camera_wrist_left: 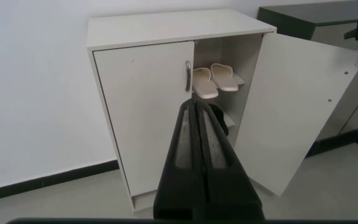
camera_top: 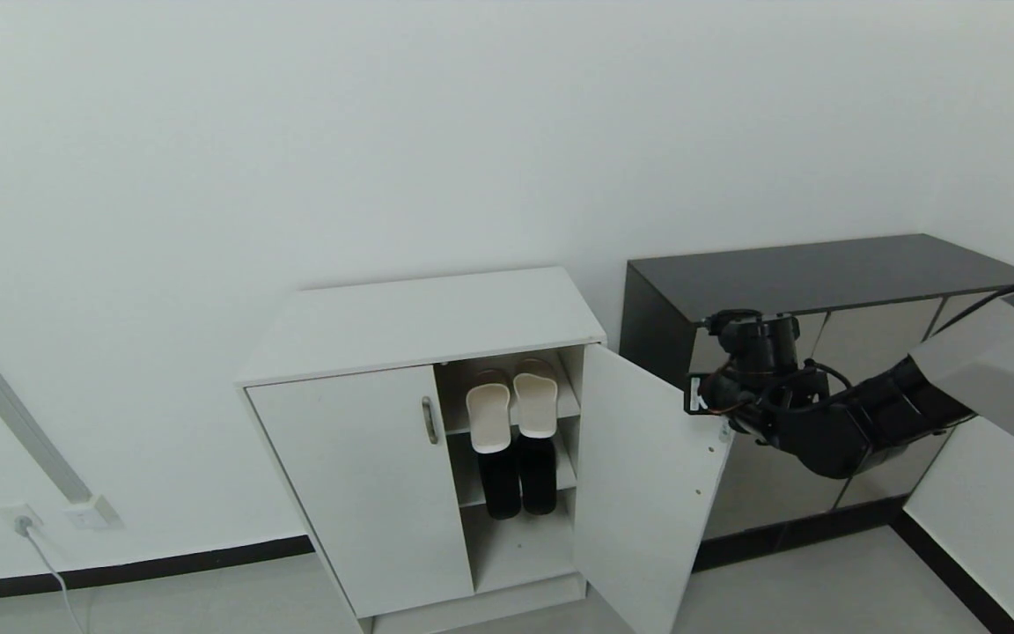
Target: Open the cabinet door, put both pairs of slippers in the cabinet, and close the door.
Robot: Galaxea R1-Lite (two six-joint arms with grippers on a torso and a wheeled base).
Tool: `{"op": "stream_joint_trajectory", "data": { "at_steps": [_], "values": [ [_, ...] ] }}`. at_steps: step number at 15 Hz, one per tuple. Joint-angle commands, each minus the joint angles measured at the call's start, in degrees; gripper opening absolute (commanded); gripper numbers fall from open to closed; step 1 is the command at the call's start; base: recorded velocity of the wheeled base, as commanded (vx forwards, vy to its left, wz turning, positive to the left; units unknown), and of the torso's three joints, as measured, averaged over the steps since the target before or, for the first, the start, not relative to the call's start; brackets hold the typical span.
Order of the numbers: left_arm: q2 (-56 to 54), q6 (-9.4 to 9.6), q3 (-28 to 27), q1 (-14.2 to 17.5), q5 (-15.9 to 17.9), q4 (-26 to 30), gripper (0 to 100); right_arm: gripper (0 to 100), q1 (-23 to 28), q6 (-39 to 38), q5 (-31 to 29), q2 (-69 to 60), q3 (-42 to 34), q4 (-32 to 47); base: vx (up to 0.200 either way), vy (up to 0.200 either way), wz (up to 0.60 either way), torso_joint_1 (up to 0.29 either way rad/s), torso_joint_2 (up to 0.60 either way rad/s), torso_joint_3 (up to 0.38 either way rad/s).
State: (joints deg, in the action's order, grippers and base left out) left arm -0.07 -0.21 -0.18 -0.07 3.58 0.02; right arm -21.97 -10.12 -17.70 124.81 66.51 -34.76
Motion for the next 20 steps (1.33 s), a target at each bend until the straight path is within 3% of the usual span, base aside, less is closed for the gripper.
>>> {"op": "stream_joint_trajectory", "data": {
  "at_steps": [1, 12, 20],
  "values": [
    [0.07, -0.06, 0.01, -0.01, 0.02, 0.06, 0, 0, 0.08, 0.01, -0.05, 1.23, 0.02, 0.04, 0.0, 0.0, 0.0, 0.0, 0.0, 0.0],
    [0.07, -0.06, 0.01, -0.01, 0.02, -0.02, 0, 0, -0.09, 0.01, -0.14, 2.55, -0.07, 0.13, 0.0, 0.0, 0.0, 0.0, 0.0, 0.0],
    [0.07, -0.06, 0.01, -0.01, 0.02, 0.06, 0, 0, -13.28, -0.08, -0.58, -4.49, -9.47, -0.31, 0.0, 0.0, 0.0, 0.0, 0.0, 0.0]
  ]
}}
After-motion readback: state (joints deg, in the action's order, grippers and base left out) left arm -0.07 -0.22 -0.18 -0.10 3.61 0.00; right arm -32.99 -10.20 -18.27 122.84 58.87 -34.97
